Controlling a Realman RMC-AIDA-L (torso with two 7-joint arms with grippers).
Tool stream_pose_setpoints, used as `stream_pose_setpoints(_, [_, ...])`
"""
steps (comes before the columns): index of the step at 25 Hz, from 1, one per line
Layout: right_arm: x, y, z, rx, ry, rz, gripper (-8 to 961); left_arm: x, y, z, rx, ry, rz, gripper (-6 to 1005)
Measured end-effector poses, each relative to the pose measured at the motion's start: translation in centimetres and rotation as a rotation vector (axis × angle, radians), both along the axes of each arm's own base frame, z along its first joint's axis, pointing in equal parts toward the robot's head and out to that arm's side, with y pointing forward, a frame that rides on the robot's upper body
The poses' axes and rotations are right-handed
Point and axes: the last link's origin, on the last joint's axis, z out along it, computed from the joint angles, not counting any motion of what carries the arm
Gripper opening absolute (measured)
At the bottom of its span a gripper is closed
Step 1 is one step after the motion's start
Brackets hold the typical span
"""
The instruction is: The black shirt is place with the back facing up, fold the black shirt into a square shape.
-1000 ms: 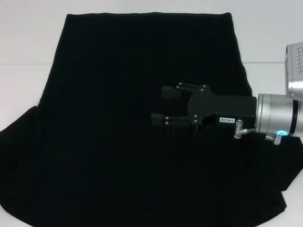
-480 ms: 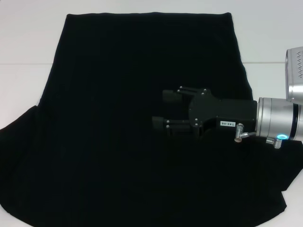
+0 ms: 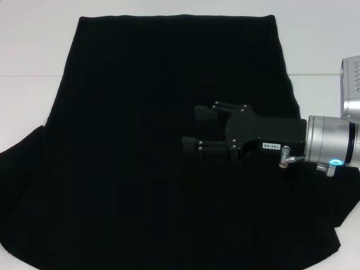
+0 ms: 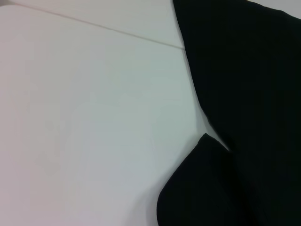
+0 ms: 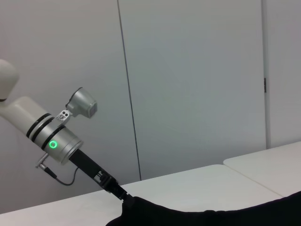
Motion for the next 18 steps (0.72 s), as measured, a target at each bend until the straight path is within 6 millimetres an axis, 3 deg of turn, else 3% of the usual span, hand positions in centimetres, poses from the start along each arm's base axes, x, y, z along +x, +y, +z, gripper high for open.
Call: stream_pose_setpoints(18, [0.02, 0.14, 0.19, 0.012, 0.010, -0.007, 855, -0.11, -0.39, 0.25, 0.007, -0.020, 0.028, 0])
